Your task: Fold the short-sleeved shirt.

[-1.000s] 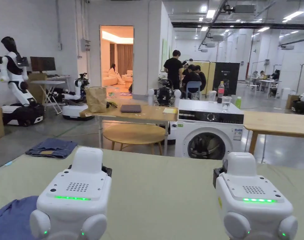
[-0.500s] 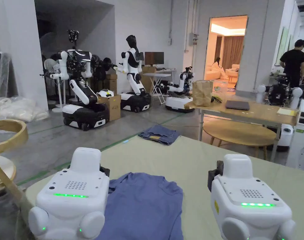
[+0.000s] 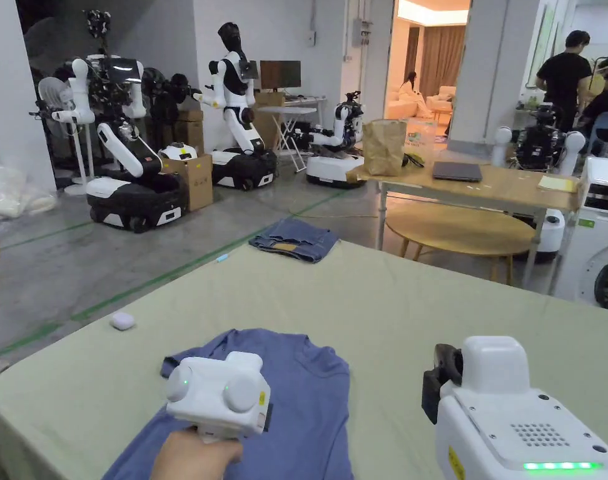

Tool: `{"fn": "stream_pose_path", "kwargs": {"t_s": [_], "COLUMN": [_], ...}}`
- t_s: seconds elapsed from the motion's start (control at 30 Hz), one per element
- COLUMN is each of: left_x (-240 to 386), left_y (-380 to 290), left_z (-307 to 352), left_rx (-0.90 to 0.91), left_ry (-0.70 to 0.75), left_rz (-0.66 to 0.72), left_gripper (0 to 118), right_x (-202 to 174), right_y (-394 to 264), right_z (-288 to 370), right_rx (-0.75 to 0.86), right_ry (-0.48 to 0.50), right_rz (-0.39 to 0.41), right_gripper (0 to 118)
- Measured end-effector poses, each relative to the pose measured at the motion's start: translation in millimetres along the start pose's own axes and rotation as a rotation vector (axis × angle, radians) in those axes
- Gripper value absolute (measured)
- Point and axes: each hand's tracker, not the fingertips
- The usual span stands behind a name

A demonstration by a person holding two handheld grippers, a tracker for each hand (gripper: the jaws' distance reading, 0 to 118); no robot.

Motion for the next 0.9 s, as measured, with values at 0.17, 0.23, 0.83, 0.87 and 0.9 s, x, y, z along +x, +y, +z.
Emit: {"fn": "stream_pose_path", "kwargs": {"t_s": [0.17, 0.23, 0.83, 0.87, 0.9], "left_x": [11, 32, 25, 30, 32], "left_y": [23, 16, 39, 36, 39], "left_z": [-61, -38, -93, -89, -84], "left_rx": [-0.042, -0.019, -0.119, -0.114, -0.108], "left_ry": [-0.056, -0.044, -0.043, -0.039, -0.038], "left_rz": [-0.014, -0.052, -0.116, -0.107, -0.112], "left_gripper": [91, 117, 0, 0, 0], "right_x": [5, 8, 29, 32, 37], "right_y": [-16, -22, -43, -42, -42], "right_z": [-32, -44, -68, -65, -62], "right_rx": [-0.047, -0.069, -0.145, -0.143, -0.141], "right_ry": [-0.009, -0.017, -0.044, -0.048, -0.052], "right_rz": [0.03, 0.035, 0.015, 0.01, 0.008], "right_gripper": [0, 0, 0, 0, 0]}}
